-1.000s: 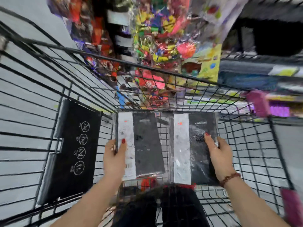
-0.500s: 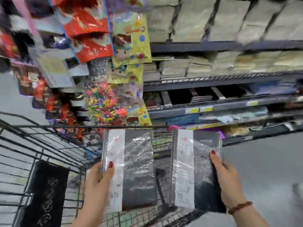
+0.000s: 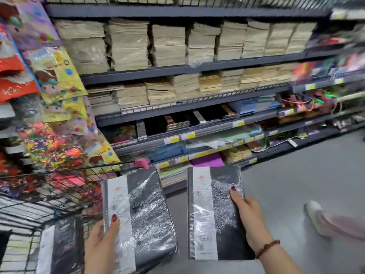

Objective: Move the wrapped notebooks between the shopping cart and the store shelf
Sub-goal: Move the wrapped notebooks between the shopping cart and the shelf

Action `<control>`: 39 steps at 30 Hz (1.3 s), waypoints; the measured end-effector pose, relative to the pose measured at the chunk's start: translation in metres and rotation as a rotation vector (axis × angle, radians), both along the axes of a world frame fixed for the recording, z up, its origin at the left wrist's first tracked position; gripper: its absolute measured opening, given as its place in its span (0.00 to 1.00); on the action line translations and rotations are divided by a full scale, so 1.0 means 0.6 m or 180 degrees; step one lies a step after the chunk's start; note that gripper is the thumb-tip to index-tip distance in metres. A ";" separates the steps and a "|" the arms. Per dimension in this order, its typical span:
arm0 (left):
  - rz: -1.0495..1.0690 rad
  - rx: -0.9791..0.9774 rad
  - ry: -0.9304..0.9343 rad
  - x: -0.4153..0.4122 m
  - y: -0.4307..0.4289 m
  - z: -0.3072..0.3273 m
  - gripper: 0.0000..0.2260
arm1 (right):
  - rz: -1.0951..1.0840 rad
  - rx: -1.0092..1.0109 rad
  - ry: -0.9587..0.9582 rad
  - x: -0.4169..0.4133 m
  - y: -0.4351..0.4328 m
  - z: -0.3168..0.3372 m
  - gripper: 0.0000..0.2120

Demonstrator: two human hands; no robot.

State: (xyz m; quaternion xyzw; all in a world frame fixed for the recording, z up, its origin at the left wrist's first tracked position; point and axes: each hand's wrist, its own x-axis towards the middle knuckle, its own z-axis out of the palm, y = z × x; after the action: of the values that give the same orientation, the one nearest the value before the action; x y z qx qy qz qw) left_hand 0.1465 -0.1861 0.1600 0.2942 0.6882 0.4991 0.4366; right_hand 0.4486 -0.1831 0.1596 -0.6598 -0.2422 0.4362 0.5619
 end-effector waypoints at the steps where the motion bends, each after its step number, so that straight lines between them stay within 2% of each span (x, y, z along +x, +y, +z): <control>1: -0.0023 -0.0013 -0.0060 0.014 -0.003 0.000 0.13 | 0.0006 -0.0043 0.0021 0.012 0.001 -0.001 0.13; 4: -0.0070 0.0039 -0.0320 0.048 0.002 0.007 0.02 | -0.0015 -0.0091 0.0035 0.044 0.013 -0.009 0.14; 7: -0.0171 0.0147 -0.0408 0.068 0.022 0.008 0.06 | 0.0015 -0.0150 0.0104 0.061 0.040 -0.013 0.14; 10: -0.0178 0.0120 -0.0438 0.078 0.060 0.003 0.04 | 0.0069 -0.0214 0.0088 0.069 0.085 -0.017 0.14; 14: -0.0070 0.0031 -0.0543 0.082 0.128 -0.016 0.13 | 0.0186 -0.0269 0.0023 0.070 0.163 -0.015 0.19; 17: 0.0020 0.0101 -0.0611 0.081 0.177 -0.024 0.02 | 0.0343 -0.0342 0.0017 0.068 0.224 -0.010 0.18; 21: 0.0127 -0.0020 -0.0671 0.078 0.228 -0.019 0.07 | 0.0538 -0.0319 0.0000 0.061 0.295 -0.008 0.15; 24: 0.0298 -0.0083 -0.0638 0.070 0.256 -0.027 0.02 | 0.0666 -0.0488 0.0090 0.056 0.349 -0.018 0.17; 29: 0.0796 -0.0231 -0.0508 0.081 0.303 -0.040 0.04 | 0.1105 -0.0798 0.0034 0.041 0.464 -0.078 0.33; 30: 0.0869 -0.0267 -0.0483 0.083 0.312 -0.044 0.05 | 0.1254 -0.0803 0.0060 0.034 0.488 -0.085 0.32; 33: 0.1152 -0.0406 -0.0364 0.091 0.333 -0.072 0.23 | 0.1572 -0.0985 -0.0006 0.014 0.560 -0.097 0.26; 34: 0.1308 -0.0482 -0.0401 0.093 0.342 -0.080 0.25 | 0.1693 -0.0997 -0.0018 0.008 0.584 -0.103 0.24; 35: 0.1435 -0.0495 -0.0462 0.095 0.351 -0.089 0.25 | 0.1776 -0.1022 0.0007 0.004 0.609 -0.113 0.25; 38: 0.1694 -0.0509 -0.0645 0.096 0.383 -0.121 0.25 | 0.1905 -0.1112 0.0161 -0.016 0.675 -0.141 0.42; 39: 0.1767 -0.0546 -0.0669 0.094 0.394 -0.128 0.24 | 0.1967 -0.1152 0.0210 -0.023 0.694 -0.141 0.38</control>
State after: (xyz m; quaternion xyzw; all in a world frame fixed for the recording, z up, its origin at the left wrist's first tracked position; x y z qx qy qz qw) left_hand 0.2026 0.0505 0.0831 0.0039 0.7330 0.5670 0.3756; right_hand 0.4348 0.2333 0.0748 -0.6298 -0.3309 0.6424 0.2850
